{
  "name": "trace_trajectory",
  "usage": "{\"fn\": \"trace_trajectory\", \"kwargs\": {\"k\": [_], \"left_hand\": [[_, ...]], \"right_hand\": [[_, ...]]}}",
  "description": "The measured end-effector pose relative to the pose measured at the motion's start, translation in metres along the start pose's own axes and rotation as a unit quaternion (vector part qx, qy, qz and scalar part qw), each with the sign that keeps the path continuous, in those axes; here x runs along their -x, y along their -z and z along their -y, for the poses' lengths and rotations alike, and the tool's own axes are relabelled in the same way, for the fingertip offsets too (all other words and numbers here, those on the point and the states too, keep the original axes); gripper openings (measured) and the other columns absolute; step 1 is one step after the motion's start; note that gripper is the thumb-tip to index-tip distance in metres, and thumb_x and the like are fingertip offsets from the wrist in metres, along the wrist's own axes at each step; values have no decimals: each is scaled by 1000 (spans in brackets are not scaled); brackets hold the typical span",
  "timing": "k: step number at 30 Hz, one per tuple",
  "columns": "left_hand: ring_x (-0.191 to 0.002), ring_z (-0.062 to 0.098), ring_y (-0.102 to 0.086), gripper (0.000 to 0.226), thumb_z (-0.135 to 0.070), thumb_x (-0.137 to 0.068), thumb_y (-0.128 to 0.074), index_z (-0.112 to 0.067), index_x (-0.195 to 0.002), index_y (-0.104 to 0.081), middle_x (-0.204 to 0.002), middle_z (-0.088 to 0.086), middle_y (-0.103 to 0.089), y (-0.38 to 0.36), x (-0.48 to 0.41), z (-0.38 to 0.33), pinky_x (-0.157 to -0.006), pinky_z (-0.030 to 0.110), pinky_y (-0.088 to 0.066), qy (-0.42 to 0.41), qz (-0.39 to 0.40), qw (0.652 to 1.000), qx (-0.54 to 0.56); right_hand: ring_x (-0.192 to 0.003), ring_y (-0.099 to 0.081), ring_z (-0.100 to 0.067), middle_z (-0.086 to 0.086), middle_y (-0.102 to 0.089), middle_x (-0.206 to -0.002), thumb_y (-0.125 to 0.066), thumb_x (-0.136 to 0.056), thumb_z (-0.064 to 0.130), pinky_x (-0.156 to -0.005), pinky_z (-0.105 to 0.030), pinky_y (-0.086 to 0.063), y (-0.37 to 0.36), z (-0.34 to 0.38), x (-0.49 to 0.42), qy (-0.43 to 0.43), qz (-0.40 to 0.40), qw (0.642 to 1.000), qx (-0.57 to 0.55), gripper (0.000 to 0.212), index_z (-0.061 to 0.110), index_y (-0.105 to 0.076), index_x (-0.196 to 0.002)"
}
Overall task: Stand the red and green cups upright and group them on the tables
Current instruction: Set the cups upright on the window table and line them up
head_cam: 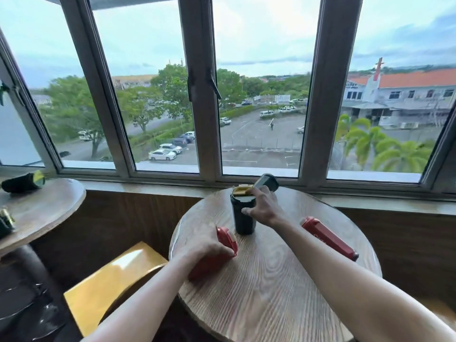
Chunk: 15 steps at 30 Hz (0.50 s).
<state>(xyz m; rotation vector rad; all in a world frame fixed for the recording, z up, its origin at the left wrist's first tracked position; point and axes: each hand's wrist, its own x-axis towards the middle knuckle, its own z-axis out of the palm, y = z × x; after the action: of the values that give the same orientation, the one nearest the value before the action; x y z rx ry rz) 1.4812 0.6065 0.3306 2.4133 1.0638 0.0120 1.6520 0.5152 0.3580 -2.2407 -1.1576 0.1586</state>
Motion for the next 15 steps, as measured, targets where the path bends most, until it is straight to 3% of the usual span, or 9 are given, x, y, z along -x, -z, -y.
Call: {"fn": "trace_trajectory", "kwargs": {"k": [6,12,15], "left_hand": [[-104,17,-57,78,-55,-55,-86,-24,-119,-53,-114,-3,-63,4,-29,8,-83,32,-46,-27,55,998,7],[-92,14,-64,72,-46,-53,-91,-18,-112,-61,-103,0,-69,13,-44,7,-82,34,-57,-46,83,995,14],[-78,5,-62,67,-45,-54,-91,-18,-109,-63,-88,-6,-68,16,-49,10,-62,22,-50,-59,37,996,49]], "right_hand": [[-132,-36,-34,-7,-33,-146,-76,-73,33,-110,-39,-26,-18,-10,-29,21,13,999,27,70,24,-44,-135],[-128,-37,-29,-5,-32,-143,-75,-75,22,-94,-24,-25,-20,-15,-30,44,-18,999,-14,60,23,-49,-129],[-128,-38,-27,-4,-32,-143,-75,-75,22,-92,-24,-29,-23,-16,-28,55,-35,998,-14,60,22,-49,-129]]}}
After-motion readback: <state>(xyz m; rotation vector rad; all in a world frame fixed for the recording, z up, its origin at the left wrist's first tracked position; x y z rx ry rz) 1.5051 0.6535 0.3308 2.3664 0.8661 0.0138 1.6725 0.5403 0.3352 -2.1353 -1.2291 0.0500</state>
